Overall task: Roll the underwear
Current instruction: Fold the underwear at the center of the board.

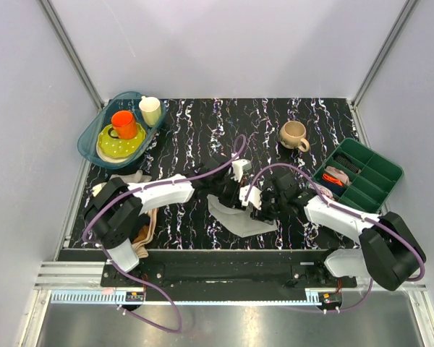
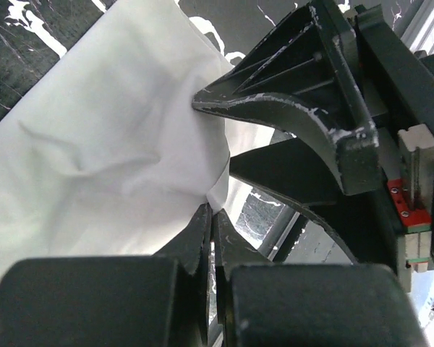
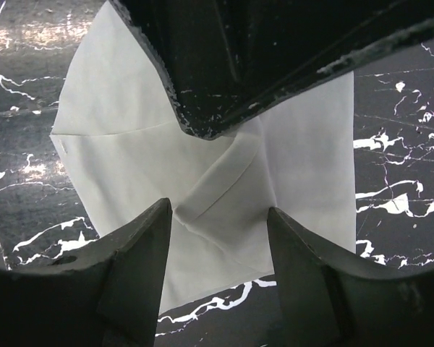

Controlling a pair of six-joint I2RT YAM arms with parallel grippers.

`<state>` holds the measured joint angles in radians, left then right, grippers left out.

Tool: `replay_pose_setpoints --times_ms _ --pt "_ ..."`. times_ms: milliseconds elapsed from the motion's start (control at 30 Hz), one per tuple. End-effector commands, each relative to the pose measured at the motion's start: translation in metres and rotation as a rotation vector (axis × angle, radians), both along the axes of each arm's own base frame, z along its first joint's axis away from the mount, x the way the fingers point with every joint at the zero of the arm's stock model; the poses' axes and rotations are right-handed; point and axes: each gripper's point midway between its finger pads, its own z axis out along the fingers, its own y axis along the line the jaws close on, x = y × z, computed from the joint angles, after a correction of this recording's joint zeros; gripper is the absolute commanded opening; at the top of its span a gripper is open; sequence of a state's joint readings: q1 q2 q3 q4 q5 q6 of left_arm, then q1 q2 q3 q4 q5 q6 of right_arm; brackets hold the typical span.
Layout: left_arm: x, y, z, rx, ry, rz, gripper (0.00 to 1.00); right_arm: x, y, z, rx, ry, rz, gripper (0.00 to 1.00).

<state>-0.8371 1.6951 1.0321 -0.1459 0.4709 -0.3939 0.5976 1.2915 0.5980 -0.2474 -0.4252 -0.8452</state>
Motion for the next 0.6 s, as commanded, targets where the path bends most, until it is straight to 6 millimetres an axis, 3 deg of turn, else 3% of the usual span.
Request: replay_pose_setpoints --times_ms 0,133,367,500,567 --pt "0.003 -0.012 0.027 -0.109 -0.028 -0.012 0.00 0.020 0.011 0.024 0.031 -0.075 -0.080 0.64" --pt "0.003 -0.012 0.022 -0.106 -0.021 -0.008 0.00 0.016 0.008 0.033 0.023 -0.050 -0.106 0.65" --pt "0.008 -0.007 0.012 -0.101 -0.004 0.009 0.00 -0.007 -0.010 0.049 -0.093 0.040 -0.041 0.66" --pt "0.010 -0.008 0.011 -0.107 -0.003 0.004 0.00 -0.021 -0.007 0.050 -0.105 0.130 0.003 0.65" --pt "0.011 -0.007 0.008 -0.104 0.002 0.001 0.00 -0.018 -0.009 0.056 -0.131 0.136 0.010 0.64"
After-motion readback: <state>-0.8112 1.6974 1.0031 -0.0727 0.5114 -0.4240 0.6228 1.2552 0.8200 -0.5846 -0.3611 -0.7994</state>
